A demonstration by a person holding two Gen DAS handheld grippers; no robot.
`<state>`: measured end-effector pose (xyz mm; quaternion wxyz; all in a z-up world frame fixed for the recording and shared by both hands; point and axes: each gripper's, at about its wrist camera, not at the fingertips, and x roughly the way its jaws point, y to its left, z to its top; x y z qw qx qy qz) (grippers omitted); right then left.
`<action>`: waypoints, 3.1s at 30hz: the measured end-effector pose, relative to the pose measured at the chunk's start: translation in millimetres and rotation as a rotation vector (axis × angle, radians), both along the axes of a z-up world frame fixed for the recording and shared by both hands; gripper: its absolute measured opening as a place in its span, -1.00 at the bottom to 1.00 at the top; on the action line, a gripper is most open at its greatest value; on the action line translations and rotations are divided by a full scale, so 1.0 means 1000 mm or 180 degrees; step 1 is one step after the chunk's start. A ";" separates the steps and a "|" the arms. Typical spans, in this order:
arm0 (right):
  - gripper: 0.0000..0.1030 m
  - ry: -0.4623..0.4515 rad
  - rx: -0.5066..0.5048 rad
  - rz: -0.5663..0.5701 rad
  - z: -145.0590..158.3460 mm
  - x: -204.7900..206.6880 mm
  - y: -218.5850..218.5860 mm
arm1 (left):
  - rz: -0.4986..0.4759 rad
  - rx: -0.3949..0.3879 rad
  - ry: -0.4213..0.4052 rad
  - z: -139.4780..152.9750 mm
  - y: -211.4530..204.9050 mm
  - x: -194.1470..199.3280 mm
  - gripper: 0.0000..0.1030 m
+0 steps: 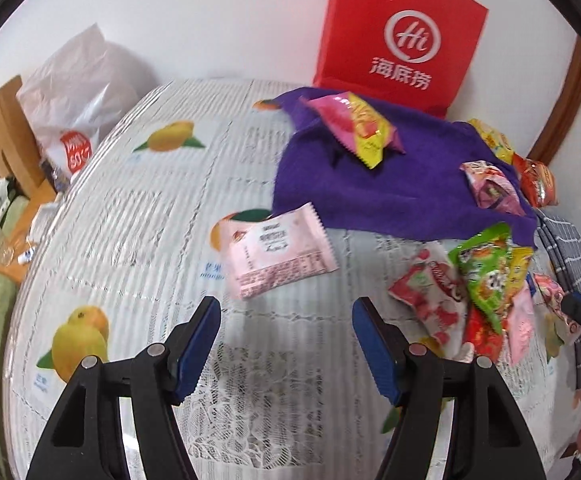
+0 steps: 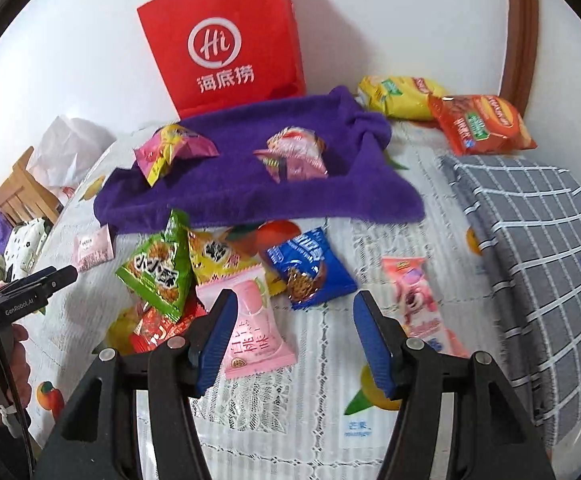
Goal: Organize snacks
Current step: 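Open the left gripper to drop the chips bag on the towel, then withdraw both grippers, then move the left gripper to the white-pink candy packet while the right gripper approaches the blue snack bag, then close the left gripper on the white-pink packet while the right gripper closes on the blue bag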
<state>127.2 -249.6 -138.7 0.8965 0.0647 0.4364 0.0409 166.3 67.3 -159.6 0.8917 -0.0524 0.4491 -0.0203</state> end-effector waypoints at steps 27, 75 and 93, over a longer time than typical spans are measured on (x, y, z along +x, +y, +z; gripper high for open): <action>0.16 0.0218 -0.0044 -0.0112 -0.022 0.020 -0.022 | -0.0167 0.0064 -0.0057 -0.031 -0.021 0.058 0.34; -0.03 0.0109 -0.0432 0.0343 -0.047 0.054 0.006 | -0.0773 0.0389 -0.0148 -0.029 -0.059 0.017 -0.04; -0.04 0.0000 -0.0188 0.0215 -0.019 0.028 -0.001 | -0.0924 0.0144 -0.0263 0.000 -0.053 -0.004 -0.74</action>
